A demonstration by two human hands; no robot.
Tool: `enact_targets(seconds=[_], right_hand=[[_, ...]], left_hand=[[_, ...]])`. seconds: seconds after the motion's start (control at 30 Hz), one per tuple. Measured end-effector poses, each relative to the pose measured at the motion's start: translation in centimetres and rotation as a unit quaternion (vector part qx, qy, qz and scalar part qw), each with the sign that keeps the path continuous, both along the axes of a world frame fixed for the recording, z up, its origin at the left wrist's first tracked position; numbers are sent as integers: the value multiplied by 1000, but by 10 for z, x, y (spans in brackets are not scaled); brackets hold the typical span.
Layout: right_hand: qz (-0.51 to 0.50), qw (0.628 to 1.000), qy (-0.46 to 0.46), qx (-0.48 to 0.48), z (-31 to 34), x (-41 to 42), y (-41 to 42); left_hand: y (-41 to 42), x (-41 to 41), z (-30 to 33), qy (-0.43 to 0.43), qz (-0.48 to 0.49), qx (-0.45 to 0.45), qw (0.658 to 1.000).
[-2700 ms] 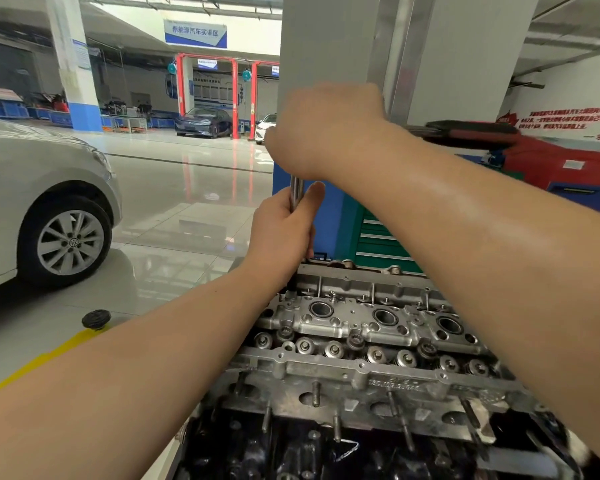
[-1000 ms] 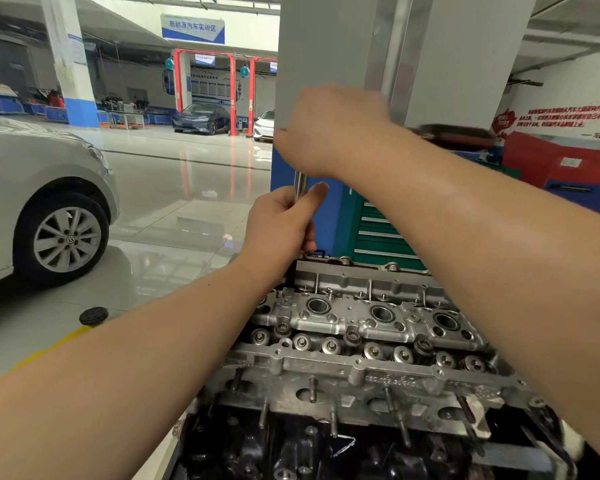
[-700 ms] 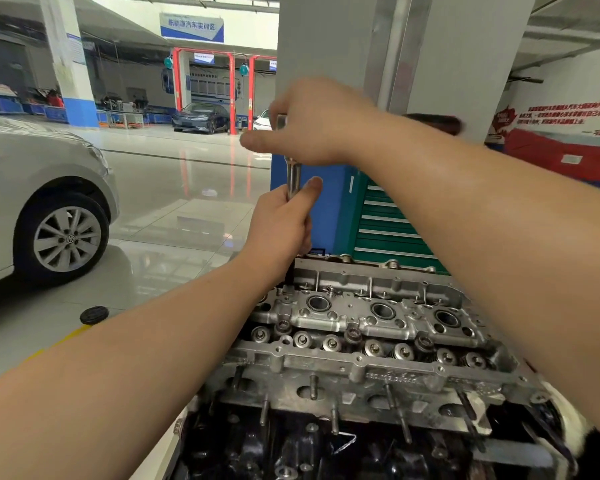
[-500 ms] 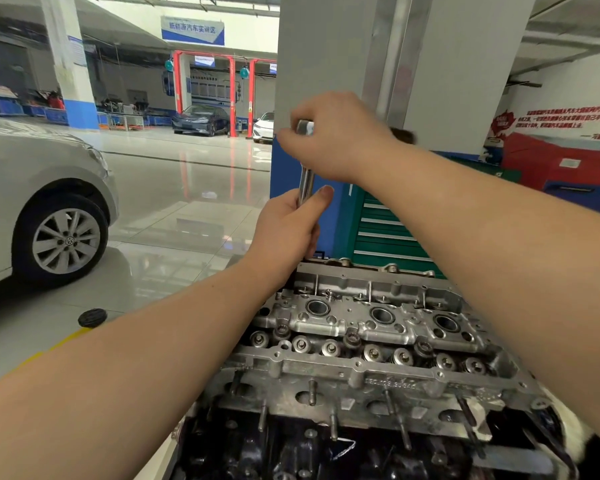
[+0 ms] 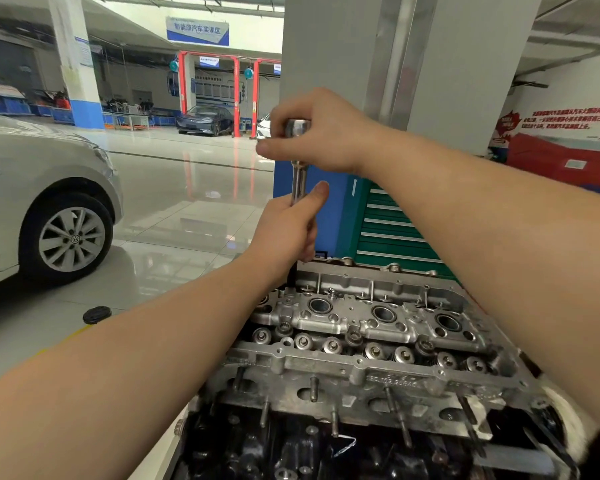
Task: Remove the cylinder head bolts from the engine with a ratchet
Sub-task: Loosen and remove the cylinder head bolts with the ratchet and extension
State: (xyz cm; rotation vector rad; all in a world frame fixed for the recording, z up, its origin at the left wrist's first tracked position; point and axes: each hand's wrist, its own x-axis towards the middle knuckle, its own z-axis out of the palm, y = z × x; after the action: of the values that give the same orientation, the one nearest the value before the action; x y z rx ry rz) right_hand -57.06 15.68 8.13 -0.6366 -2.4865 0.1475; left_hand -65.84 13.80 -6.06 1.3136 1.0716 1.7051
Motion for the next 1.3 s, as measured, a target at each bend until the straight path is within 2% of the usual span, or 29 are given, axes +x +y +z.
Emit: enact_targets(seconds=[0.07,0.17,0.23,0.3,0.4,0.47,0.57,0.63,0.7,0.8,0.87,0.9,1.0,1.1,1.17,1.23,1.3], right_hand=[[-36,998,-2,56,-4,-5,-2],[-222,954,-61,193,-2,-14,-13],[-318,919,-104,207,2,-13,-20],[-346,906,-131,207,4,-11,-24],[-314,912,-121,233,2,-12,-25],[-251,936,-116,216,2,-12,-17],[-85,993,-33,76,0,0,-9],[-30,999,21,32,-6,3,-7],[-94,991,12,97,-7,-3,-6],[-304,923,-98,213,2,-13,-15],[-361,887,-162,239,7,-16,-22],[-362,880,-176,253,7,-18,-24],[-289,907,-126,280,4,-20,-20],[-143,978,-56,140,1,-4,-8],[-71,996,15,53,-6,6,-3],[-105,991,30,78,-9,5,1],[-233,959,-24,160,-7,-2,2]], left_hand=[[-1,-2,0,-4,-4,7,1000],[-2,-4,-3,21,28,22,999],[-4,-1,-5,28,52,36,998],[-5,3,-6,39,62,42,996],[-4,3,-4,-3,28,25,999],[-3,0,-3,-30,3,11,999],[-2,-1,-3,-30,-15,7,999],[-1,0,-3,-22,-13,5,1000],[-2,0,-3,-8,5,9,1000],[-3,-2,-4,35,51,29,998],[-5,-1,-3,53,61,38,996],[-6,-1,-3,43,52,36,997],[-6,-2,-1,-33,-5,15,999],[-3,-2,0,-29,-24,6,999],[0,1,1,-15,-26,2,1000],[2,1,-1,-5,-9,6,1000],[4,-1,-2,27,29,23,999]])
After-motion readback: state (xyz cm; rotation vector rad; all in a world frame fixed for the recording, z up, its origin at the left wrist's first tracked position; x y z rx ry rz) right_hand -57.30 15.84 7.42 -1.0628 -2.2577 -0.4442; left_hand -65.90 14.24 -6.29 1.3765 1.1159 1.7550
